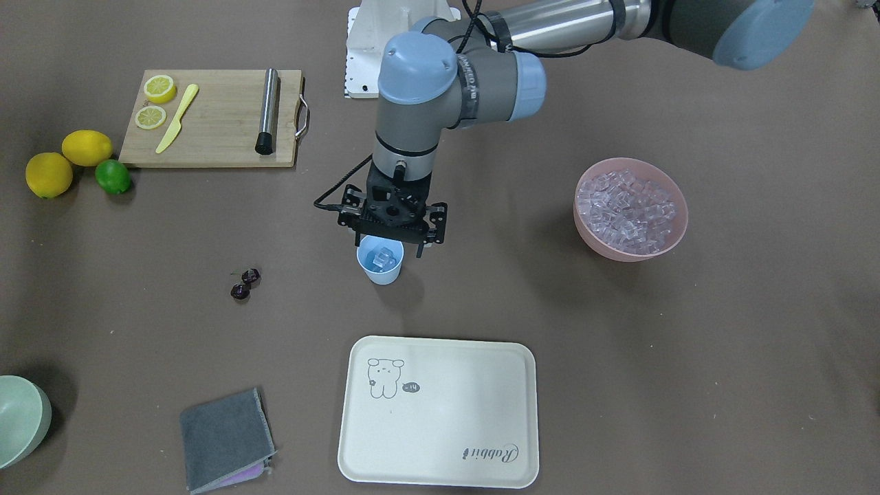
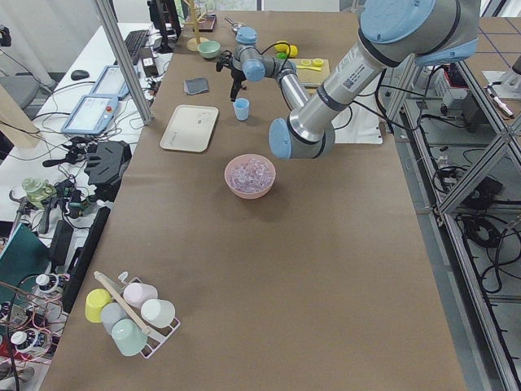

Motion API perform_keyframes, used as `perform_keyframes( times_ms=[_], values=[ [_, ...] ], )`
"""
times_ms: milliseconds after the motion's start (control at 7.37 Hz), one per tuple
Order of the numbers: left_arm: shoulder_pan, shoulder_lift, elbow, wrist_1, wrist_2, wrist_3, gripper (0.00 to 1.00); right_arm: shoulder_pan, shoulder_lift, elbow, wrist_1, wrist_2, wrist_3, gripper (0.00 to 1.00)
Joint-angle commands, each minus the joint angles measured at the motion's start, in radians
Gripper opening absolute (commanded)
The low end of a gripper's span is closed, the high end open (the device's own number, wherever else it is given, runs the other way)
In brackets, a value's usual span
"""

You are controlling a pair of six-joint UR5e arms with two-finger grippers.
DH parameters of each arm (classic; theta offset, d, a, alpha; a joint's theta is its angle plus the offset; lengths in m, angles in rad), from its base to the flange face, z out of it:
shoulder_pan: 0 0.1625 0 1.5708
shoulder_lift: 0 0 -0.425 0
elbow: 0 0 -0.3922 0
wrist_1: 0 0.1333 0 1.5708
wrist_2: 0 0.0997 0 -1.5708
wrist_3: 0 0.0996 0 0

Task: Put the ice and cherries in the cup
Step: 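Open the left gripper to drop the ice into the cup, then withdraw the left gripper while the right gripper reaches toward the cherries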

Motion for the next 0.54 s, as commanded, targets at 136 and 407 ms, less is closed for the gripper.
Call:
perform_keyframes(
  times_ms=[136, 407],
  values=[
    [-0.192, 0.282, -0.25, 0.015, -0.15, 0.144, 0.98, -0.32, 0.212, 0.006, 0.143, -0.005, 0.494, 0.99],
    [-0.227, 0.36, -0.277, 0.008, -0.175, 0.211, 0.98, -0.564, 0.246, -0.019, 0.32, -0.25, 0.714, 0.99]
  ],
)
